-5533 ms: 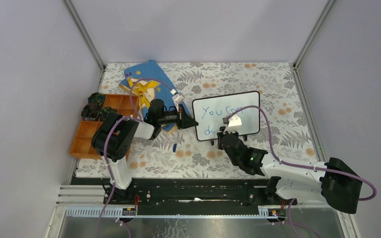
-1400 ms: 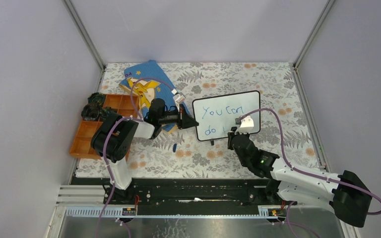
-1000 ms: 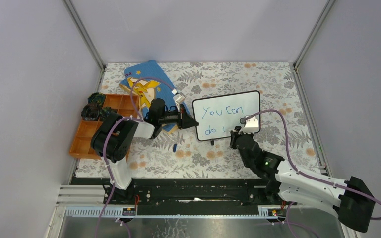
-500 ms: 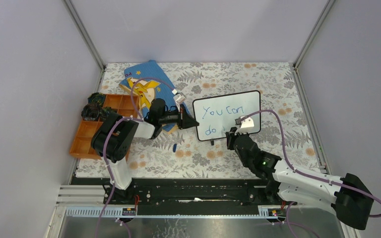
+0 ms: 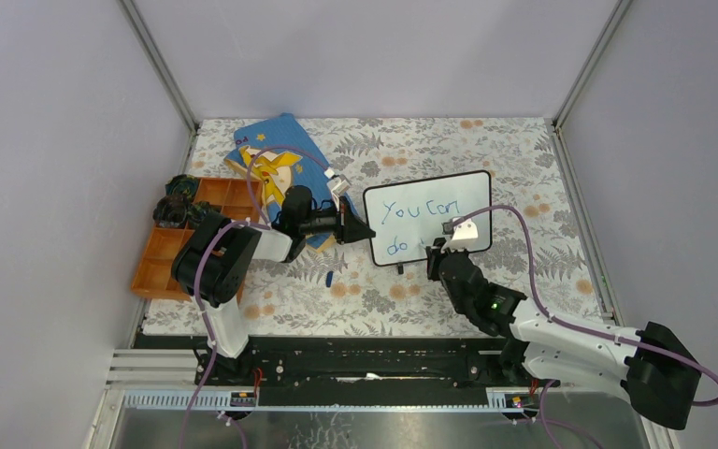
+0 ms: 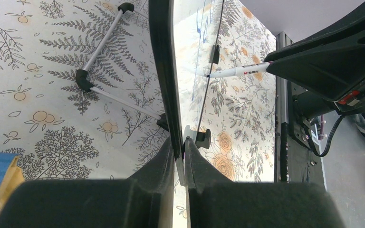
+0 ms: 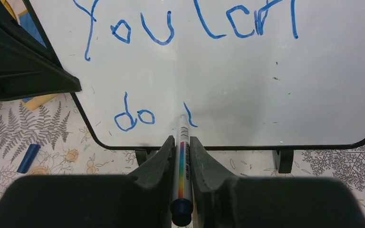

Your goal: Write a sentence on the whiteboard

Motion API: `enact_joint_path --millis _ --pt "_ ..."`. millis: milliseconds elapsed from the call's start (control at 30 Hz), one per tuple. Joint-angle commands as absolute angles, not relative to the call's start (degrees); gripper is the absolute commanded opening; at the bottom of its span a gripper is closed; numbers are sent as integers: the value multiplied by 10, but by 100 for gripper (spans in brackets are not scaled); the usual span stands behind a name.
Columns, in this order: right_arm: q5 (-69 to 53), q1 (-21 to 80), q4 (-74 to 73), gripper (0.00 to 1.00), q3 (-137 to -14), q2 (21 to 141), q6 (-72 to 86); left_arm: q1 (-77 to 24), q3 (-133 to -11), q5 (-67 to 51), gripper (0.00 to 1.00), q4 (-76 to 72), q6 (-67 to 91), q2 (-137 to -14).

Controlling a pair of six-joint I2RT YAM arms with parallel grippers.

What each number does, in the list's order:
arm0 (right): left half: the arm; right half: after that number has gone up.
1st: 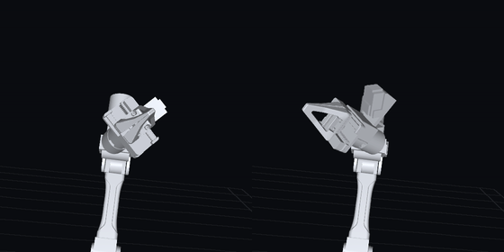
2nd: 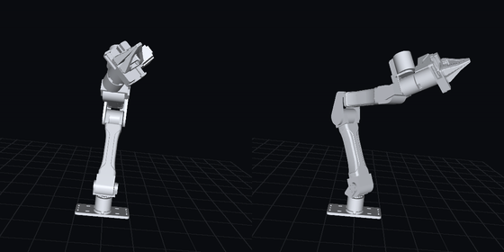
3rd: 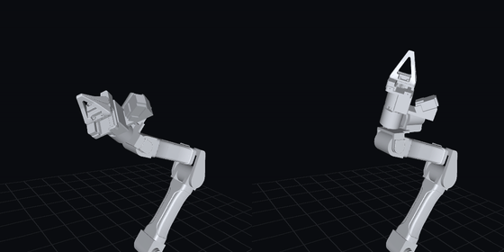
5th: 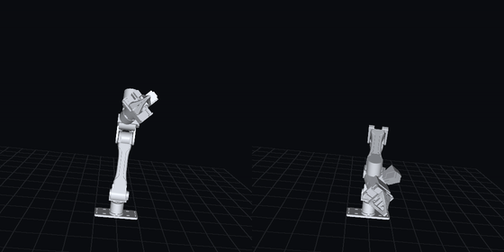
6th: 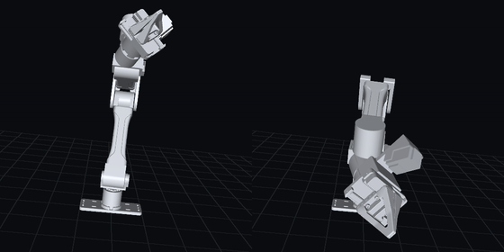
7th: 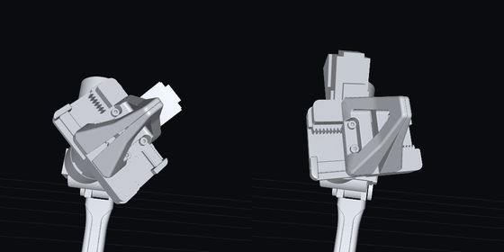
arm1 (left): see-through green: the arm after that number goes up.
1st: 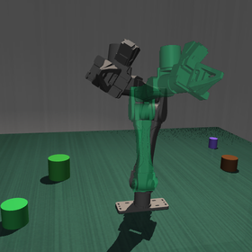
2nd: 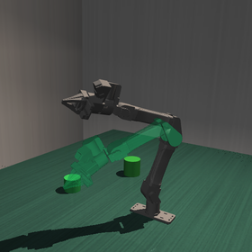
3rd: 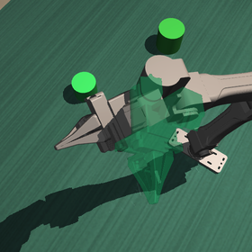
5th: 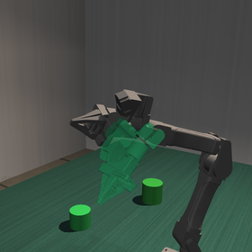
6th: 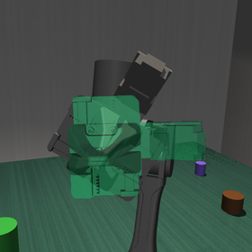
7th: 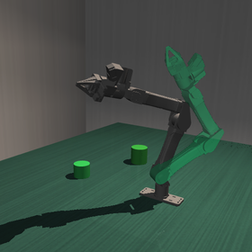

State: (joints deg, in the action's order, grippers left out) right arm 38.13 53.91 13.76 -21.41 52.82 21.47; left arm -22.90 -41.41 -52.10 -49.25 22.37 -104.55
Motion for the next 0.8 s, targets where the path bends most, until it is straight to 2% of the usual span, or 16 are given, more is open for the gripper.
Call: enact_joint_path --millis 0,533,767 --pt "417 531 149 0 -239 539 221 -248 -408 -506 0 -424 182 -1057" --pt "448 522 111 0 -226 506 236 -249 -407 -504 0 -420 178 -1055" --pt "407 522 142 0 -208 449 211 -249 -407 -504 0 -417 177 -1055"
